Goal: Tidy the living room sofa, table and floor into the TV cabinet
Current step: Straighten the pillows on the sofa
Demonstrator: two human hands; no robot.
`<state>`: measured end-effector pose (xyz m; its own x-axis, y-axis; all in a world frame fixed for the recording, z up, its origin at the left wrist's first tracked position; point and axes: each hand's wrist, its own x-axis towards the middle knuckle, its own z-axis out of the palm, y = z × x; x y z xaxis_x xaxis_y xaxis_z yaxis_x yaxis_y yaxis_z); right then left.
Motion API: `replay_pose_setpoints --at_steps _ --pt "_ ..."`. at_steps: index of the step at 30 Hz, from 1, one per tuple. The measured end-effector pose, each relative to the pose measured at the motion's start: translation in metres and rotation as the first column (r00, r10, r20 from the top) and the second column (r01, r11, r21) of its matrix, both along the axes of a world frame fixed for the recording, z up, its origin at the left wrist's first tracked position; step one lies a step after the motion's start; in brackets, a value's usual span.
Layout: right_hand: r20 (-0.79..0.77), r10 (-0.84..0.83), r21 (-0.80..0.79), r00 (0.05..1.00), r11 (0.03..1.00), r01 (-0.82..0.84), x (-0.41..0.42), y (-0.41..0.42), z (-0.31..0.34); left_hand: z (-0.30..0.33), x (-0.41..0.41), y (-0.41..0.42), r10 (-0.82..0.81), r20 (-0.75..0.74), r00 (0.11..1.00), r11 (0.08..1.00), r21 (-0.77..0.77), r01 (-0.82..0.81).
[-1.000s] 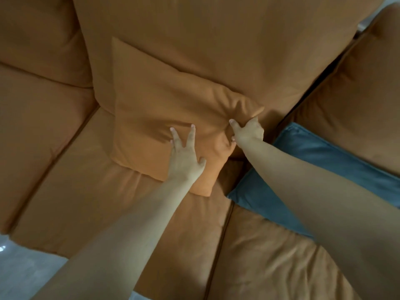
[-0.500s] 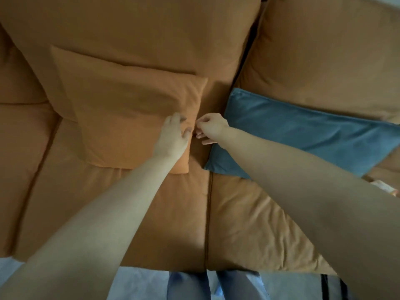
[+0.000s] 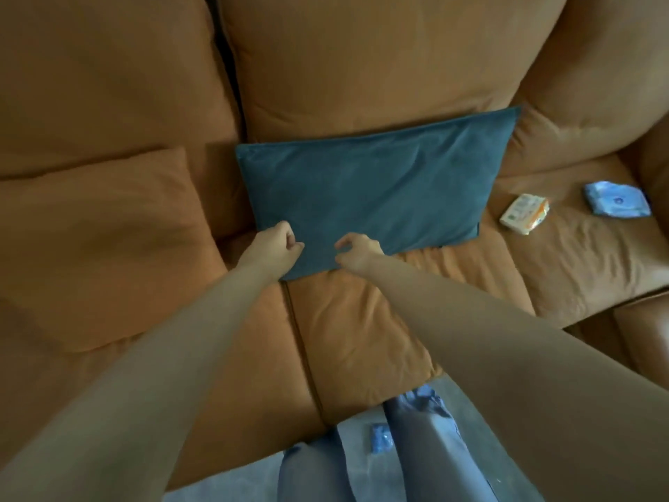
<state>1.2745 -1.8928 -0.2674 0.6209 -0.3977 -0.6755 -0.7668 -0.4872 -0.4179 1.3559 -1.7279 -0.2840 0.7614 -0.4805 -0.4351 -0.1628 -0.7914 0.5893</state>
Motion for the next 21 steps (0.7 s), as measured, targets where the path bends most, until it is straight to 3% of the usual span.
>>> replay_pose_setpoints --at_steps 10,21 --pt "0.07 -0.024 -0.009 0.997 1.0 0.025 -0.052 -0.149 0.005 0.015 -0.056 -0.153 -0.152 -0.011 0.988 0.987 0.058 0.153" --pt "0.07 0.034 -0.005 0.997 0.999 -0.034 -0.159 -0.347 0.03 0.047 -0.169 -0.342 -0.178 -0.084 0.98 0.979 0.087 0.185"
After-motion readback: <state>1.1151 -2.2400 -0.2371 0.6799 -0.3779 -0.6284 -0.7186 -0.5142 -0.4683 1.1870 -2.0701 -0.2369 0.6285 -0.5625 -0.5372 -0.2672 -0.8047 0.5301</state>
